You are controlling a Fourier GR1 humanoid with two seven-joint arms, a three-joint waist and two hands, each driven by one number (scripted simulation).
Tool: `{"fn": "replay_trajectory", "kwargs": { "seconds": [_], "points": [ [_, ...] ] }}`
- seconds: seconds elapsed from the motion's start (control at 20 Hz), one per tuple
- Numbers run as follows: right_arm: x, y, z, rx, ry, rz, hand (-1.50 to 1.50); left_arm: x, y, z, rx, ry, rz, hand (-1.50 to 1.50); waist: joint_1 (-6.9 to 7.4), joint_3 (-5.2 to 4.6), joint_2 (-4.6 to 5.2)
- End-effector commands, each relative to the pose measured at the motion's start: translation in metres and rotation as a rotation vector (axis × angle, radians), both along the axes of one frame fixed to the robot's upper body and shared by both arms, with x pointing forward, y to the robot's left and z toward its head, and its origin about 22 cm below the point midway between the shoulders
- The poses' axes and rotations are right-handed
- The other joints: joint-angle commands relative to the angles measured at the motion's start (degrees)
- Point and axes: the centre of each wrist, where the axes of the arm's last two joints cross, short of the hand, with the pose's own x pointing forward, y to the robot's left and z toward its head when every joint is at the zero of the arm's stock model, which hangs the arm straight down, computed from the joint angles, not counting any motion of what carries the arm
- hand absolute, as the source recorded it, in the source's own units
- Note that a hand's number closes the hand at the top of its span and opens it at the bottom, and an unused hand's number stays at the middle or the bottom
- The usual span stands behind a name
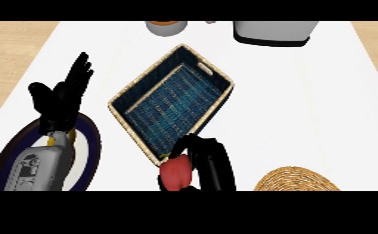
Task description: Pick the bell pepper from the placemat and place it in the basket
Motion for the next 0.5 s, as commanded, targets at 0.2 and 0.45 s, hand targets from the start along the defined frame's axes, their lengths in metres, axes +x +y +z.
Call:
{"fn": "replay_trajectory", "kwargs": {
  "seconds": [0.2, 0.45],
  "points": [
    [0.002, 0.023, 0.037, 0.168, -0.059, -0.149, 1.50, 0.002, 0.004, -0.001, 0.007, 0.003, 0.012, 0.00, -0.58, -0.26, 0.39],
    [0.021, 0.029, 0.054, 0.179, -0.069, -0.231, 1.50, 0.001, 0.007, 0.002, 0.023, -0.001, 0.025, 0.00, -0.74, -0.41, -0.06]
  ]
}}
